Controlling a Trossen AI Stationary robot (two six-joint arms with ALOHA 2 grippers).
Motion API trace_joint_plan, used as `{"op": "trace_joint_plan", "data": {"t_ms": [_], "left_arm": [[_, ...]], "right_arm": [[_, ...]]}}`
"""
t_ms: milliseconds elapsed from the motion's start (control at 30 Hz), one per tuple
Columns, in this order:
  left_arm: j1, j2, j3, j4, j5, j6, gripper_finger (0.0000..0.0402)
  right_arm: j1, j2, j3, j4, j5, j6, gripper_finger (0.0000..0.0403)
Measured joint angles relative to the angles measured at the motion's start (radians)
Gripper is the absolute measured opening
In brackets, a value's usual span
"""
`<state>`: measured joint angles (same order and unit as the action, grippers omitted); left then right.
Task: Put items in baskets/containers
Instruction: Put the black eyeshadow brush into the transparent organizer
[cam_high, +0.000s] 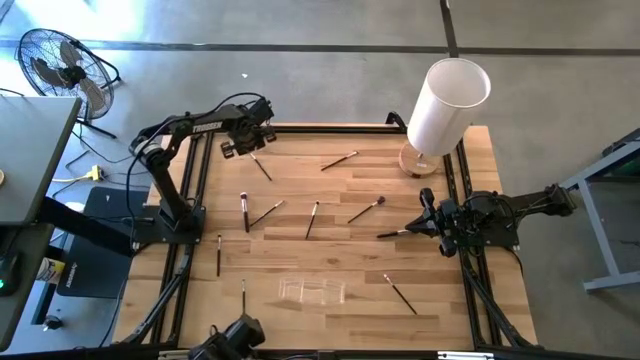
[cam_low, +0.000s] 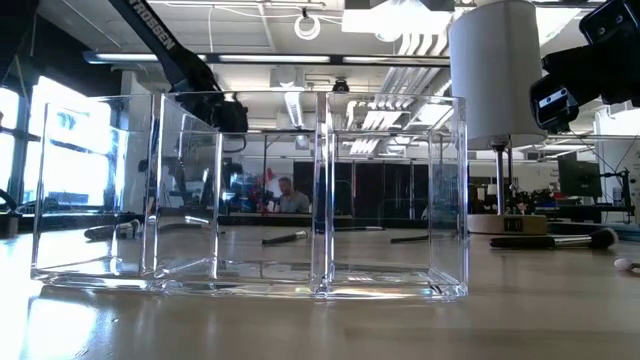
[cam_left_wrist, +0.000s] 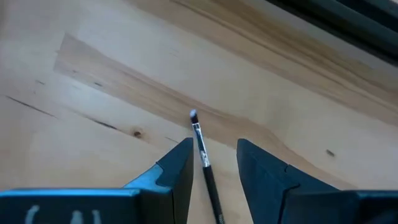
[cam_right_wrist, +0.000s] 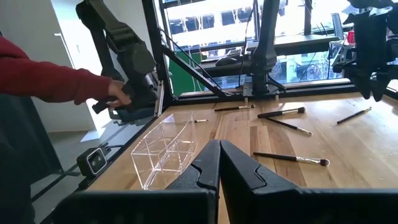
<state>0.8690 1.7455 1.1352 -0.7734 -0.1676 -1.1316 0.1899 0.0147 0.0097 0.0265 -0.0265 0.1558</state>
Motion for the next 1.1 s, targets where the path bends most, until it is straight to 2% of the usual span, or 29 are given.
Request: {"op": "trace_joint_plan", "data": {"t_ms": [233,600,1100], "left_arm": [[0.003,0.026,0.000,0.008,-0.047,-0.048,0.0122],[0.002,0.103,0.003,0.028,-0.038,-0.112,0.0122],[0.009,0.109,0.001,0.045,-0.078,-0.134,0.0122]], "right_arm": [[0.000,0.000,0.000,0.000,0.000,0.000,0.0005],[0.000,0.000,0.000,0.000,0.000,0.000,0.0005],[0.000,0.000,0.000,0.000,0.000,0.000,0.0005]]}}
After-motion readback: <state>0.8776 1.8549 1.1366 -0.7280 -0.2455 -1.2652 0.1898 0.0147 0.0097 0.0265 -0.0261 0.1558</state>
